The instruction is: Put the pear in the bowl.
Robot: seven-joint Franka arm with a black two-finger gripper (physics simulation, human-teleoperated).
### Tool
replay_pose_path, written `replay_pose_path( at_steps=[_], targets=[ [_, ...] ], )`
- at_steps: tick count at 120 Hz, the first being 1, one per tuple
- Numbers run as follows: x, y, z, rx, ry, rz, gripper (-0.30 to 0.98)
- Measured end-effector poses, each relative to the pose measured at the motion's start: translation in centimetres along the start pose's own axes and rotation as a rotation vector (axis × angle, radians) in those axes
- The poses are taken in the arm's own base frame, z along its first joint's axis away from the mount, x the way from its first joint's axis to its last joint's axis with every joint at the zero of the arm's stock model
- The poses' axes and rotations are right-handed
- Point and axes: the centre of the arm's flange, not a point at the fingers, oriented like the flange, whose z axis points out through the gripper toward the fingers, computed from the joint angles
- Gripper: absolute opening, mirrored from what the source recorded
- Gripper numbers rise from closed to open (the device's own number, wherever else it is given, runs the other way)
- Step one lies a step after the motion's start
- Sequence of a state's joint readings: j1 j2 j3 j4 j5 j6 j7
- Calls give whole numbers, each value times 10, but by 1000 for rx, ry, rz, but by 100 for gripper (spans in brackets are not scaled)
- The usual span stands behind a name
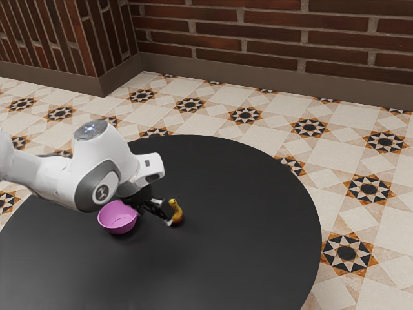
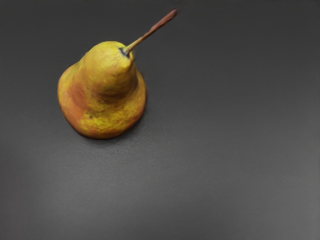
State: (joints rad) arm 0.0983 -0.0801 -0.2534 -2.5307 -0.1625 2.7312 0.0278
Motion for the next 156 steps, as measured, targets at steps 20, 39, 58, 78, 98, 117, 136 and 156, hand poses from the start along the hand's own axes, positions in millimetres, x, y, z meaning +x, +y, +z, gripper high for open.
replay_pose_path(
  at_steps=[20,39,58,78,98,117,136,156],
  targets=[
    [10,6,24,-20,9,5,69],
    [15,2,32,-23,20,4,69],
    [27,-20,41,-19,34,-30,69],
    [40,-19,51,-28,54,-16,69],
    [47,-28,60,-30,56,-21,69],
    [54,-29,66,-33,59,-12,69],
    [57,-39,75,-32,54,-9,69],
    [59,-38,81,-36,50,9,69]
  ],
)
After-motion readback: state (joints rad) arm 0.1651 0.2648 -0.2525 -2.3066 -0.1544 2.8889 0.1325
